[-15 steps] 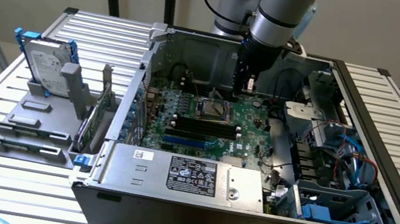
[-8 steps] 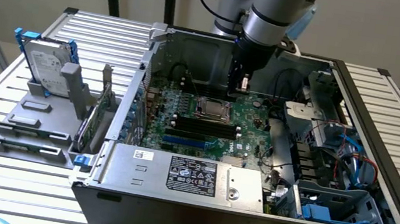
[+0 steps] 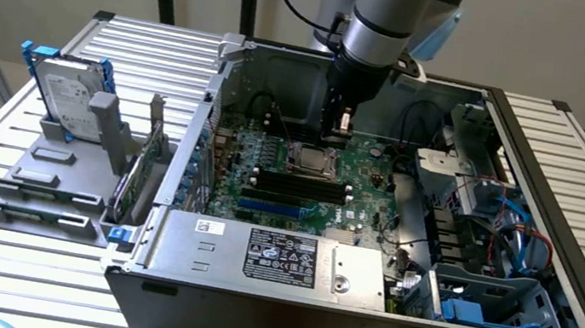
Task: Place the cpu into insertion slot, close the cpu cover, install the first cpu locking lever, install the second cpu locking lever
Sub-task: 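Close the cpu cover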
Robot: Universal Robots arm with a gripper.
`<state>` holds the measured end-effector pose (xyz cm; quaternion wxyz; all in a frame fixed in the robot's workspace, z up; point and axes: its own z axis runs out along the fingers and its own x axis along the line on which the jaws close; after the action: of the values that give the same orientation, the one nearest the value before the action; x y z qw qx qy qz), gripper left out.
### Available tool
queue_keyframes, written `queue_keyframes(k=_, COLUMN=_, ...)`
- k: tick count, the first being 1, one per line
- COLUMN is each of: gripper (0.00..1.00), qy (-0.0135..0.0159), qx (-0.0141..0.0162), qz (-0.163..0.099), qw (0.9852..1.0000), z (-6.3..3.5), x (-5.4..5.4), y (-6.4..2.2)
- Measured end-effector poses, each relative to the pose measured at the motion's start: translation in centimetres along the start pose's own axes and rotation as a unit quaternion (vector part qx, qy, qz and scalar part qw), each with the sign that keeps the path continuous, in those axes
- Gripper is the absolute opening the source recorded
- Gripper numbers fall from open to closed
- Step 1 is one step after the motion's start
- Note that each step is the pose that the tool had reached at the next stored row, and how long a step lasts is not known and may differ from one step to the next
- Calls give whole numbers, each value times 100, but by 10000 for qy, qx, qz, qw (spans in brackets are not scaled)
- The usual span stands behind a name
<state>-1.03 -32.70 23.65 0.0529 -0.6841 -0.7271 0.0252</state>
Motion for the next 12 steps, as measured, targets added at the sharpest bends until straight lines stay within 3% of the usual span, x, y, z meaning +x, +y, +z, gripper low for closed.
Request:
queue_keyframes(k=9, gripper=11, qy=-1, qx=7, qz=-1, qw=10000, z=2, x=0, y=-2)
queue_keyframes(k=10, gripper=11, qy=-3, qx=28, qz=1, qw=10000, z=4, x=1, y=-2)
queue_keyframes(k=11, gripper=11, qy=-5, qx=94, qz=6, qw=10000, z=5, x=0, y=-3)
queue_keyframes(k=12, gripper=11, qy=-7, qx=178, qz=10, qw=9998, z=5, x=0, y=-3)
